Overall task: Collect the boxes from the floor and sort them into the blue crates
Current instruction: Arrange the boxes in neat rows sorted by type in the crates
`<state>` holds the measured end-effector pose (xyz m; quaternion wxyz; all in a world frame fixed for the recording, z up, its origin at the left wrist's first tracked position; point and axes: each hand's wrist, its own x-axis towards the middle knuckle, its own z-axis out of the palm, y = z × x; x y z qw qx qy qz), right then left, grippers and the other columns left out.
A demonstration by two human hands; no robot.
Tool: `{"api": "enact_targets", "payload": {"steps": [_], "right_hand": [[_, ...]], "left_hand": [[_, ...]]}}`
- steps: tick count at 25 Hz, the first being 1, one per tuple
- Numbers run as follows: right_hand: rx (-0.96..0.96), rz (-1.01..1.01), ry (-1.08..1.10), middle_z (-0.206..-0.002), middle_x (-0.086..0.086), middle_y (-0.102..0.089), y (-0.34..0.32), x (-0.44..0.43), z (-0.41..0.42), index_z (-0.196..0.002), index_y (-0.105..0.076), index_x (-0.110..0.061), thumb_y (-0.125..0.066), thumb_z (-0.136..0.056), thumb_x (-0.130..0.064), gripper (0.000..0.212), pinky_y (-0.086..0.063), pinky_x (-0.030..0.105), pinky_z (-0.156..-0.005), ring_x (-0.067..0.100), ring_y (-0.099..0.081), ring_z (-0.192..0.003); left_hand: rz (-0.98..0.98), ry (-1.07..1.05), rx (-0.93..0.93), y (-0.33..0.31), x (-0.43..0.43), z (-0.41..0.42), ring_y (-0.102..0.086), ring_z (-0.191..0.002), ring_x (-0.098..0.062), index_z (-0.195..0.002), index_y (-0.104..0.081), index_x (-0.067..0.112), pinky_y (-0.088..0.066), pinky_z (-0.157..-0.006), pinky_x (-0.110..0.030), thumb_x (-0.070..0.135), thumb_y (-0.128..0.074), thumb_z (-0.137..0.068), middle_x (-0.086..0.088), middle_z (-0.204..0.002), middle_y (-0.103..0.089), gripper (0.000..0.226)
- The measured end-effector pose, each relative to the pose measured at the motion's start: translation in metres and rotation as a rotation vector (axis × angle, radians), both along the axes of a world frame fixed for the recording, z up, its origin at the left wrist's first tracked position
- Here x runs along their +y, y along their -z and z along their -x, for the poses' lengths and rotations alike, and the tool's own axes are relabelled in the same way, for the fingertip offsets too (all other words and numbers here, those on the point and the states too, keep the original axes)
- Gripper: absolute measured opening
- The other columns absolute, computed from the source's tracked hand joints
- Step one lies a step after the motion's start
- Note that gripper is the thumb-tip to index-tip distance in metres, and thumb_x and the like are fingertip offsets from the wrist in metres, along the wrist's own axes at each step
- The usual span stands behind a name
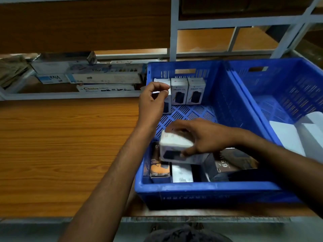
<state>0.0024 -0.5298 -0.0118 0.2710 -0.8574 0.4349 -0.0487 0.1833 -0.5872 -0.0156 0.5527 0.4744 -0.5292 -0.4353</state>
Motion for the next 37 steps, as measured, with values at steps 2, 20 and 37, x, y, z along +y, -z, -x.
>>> {"api": "enact_targets", "payload": {"steps": [2, 20, 37], "right_hand": [[-0.332, -0.146, 0.251, -0.124, -0.013, -0.067, -0.002, -0.012, 0.007, -0.14, -0.05, -0.036, -0.089, -0.079, -0.031, 0.072, -0.053, 0.018, -0.089, 0.007, -0.065, -0.11], [-0.901, -0.015, 0.631, -0.128, 0.001, -0.069, -0.008, -0.036, 0.034, -0.141, -0.055, -0.025, -0.095, -0.067, -0.013, 0.086, -0.06, 0.029, -0.089, 0.015, -0.069, -0.115], [-0.616, 0.523, 0.476, -0.141, -0.004, -0.058, -0.021, -0.028, 0.033, -0.158, -0.038, -0.024, -0.093, -0.073, -0.035, 0.102, -0.048, 0.029, -0.109, 0.01, -0.054, -0.131]], "left_hand": [[-0.013, -0.008, 0.011, 0.0, -0.001, 0.0, -0.064, -0.102, -0.008, -0.098, -0.068, 0.022, -0.055, -0.091, -0.033, 0.007, -0.061, -0.097, 0.006, -0.109, -0.07, 0.017], [-0.206, 0.294, 0.13, 0.002, 0.002, 0.0, -0.055, -0.135, -0.022, -0.151, -0.025, 0.044, -0.05, -0.108, -0.053, 0.017, -0.074, -0.093, -0.001, -0.153, -0.046, 0.081], [-0.109, 0.421, 0.051, -0.006, 0.007, 0.004, -0.067, -0.119, -0.01, -0.141, -0.053, 0.025, -0.059, -0.089, -0.027, 0.01, -0.07, -0.096, 0.007, -0.124, -0.072, 0.051]]}}
